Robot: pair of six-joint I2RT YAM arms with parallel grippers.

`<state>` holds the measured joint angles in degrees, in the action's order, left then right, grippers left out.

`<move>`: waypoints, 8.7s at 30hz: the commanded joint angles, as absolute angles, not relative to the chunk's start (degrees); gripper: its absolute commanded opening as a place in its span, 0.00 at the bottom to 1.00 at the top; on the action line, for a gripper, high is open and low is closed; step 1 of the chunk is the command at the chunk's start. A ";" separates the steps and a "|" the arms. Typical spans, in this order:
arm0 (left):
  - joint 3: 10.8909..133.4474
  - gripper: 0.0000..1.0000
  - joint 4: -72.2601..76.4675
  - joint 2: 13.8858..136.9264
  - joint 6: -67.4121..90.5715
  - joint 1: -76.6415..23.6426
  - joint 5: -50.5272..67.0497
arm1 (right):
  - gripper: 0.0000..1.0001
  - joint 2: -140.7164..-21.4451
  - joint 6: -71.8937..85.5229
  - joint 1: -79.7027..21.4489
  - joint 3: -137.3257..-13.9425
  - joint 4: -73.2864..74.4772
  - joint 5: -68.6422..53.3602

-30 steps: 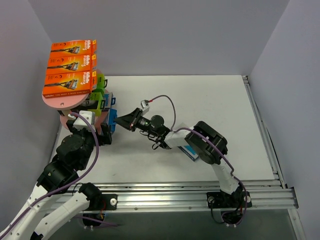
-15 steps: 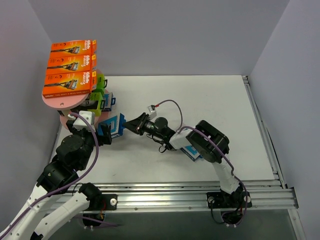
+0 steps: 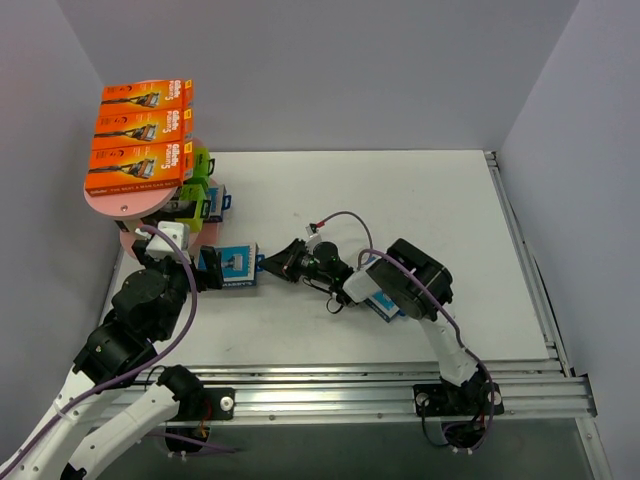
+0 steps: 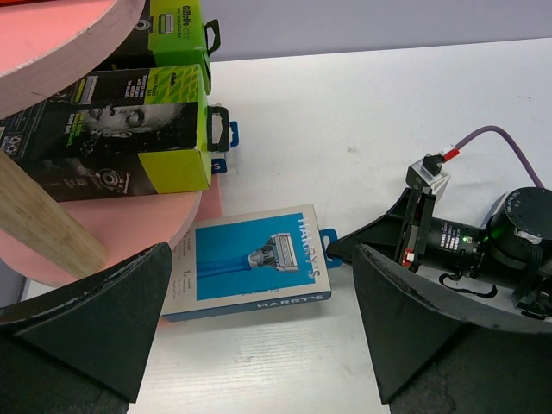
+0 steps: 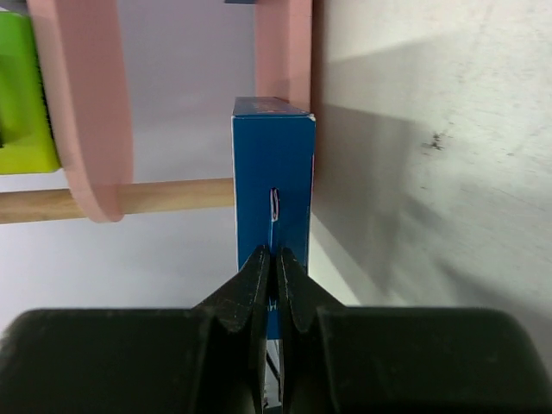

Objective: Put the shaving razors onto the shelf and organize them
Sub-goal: Place the shaving razor onto shelf, then grab a shaving razor with the right arm

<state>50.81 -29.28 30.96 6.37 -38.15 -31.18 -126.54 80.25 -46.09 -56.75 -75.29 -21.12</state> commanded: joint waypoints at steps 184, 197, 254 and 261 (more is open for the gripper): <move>50.71 0.95 -25.40 30.59 6.42 -37.53 -29.53 | 0.35 -144.16 76.64 -41.23 -91.68 -64.07 -23.11; 50.63 0.94 -25.58 31.73 5.71 -37.00 -28.48 | 0.40 -120.08 60.66 -32.71 -74.11 -46.08 -24.96; 49.75 0.95 -24.87 32.78 5.45 -36.56 -25.14 | 0.51 -58.43 60.47 -22.15 -18.02 -5.44 4.13; 49.66 0.95 -24.70 32.96 5.45 -36.56 -25.40 | 0.51 -71.86 55.73 -22.67 -24.51 -15.72 1.51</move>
<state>49.19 -27.53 33.06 5.28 -36.95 -25.67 -67.00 58.76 -22.22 -21.61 -10.70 2.72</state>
